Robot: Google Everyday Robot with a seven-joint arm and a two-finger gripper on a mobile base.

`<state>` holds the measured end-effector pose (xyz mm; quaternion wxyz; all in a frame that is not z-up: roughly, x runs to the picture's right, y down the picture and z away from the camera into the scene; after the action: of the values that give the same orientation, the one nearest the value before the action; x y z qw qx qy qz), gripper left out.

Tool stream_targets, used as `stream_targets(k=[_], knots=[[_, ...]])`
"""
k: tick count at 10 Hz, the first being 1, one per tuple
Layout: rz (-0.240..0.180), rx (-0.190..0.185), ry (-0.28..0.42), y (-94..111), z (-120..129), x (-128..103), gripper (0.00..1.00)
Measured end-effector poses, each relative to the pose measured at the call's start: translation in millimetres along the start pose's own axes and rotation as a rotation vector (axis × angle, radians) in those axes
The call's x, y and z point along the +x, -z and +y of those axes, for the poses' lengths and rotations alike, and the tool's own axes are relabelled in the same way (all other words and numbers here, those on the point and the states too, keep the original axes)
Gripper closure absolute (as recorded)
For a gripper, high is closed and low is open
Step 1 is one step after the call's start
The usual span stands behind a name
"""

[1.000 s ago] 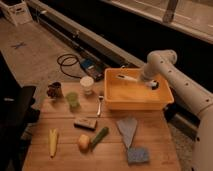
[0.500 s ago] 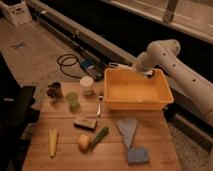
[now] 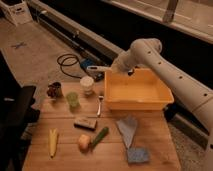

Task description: Place brush in paper cup

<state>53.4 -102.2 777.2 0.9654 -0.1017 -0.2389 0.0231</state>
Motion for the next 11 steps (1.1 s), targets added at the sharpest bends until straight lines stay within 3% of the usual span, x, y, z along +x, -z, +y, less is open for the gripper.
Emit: stream_targets(k=[4,6,9,11], knots=[[0.0,-0.002,0.0,0,0,1,1.0],[0.005,-0.004,0.065,-5,-9,-5,1.0],[-0.028,-0.034,0.195,-31,-17,-42,1.0],[-0.074,-0.07,0.286,-50,-18,-72,1.0]])
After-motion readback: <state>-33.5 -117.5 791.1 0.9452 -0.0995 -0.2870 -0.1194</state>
